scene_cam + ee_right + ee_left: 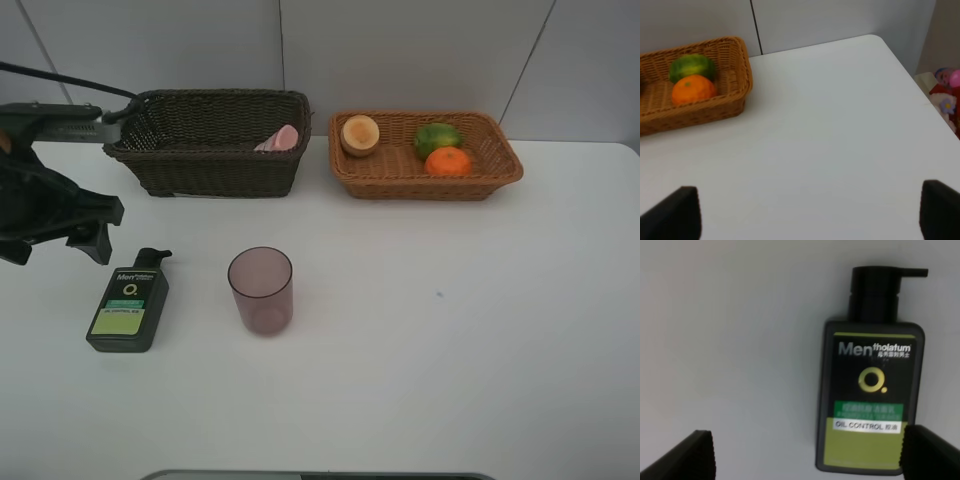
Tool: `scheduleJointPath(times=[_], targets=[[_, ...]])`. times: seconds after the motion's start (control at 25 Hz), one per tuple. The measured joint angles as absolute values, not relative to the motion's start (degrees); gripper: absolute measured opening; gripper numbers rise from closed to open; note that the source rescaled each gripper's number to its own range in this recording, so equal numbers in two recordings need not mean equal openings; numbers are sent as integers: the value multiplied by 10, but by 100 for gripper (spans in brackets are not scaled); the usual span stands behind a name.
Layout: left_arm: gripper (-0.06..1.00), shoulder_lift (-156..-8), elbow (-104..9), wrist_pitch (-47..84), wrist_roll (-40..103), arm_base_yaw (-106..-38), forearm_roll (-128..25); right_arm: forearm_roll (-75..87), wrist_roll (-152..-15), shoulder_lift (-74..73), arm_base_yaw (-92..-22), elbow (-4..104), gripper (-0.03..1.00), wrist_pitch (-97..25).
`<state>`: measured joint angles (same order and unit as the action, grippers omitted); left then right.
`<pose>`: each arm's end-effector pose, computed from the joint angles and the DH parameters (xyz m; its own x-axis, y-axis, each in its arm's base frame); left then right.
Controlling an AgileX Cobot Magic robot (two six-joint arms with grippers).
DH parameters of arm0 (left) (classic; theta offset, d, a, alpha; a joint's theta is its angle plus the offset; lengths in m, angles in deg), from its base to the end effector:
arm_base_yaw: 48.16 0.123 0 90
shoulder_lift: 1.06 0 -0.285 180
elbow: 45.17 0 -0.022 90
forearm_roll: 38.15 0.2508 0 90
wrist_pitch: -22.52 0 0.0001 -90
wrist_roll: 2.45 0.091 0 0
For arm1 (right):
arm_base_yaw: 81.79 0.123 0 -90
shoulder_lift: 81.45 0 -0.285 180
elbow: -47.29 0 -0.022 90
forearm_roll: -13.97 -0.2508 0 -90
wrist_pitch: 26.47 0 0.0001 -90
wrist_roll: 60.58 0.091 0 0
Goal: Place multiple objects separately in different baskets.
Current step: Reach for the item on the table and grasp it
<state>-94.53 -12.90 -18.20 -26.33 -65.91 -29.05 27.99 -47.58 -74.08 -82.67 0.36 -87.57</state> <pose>0.2460 -0.0689 0.1910 -0.9659 0.0046 -0.2590 -0.0022 0.9997 0.0257 -0.0113 -0.0191 0.2866 -0.3927 0.1102 -0.9130 0.2510 0.9679 0.0089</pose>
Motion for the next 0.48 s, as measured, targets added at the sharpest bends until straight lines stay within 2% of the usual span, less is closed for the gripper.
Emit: scheduleJointPath(times=[0.16, 0.48], targets=[[96, -994, -129, -139, -299, -692, -290, 280, -476, -741, -827, 4, 91, -875], [96, -1037, -130, -100, -338, -696, -292, 280, -476, -741, -827, 4, 91, -875]])
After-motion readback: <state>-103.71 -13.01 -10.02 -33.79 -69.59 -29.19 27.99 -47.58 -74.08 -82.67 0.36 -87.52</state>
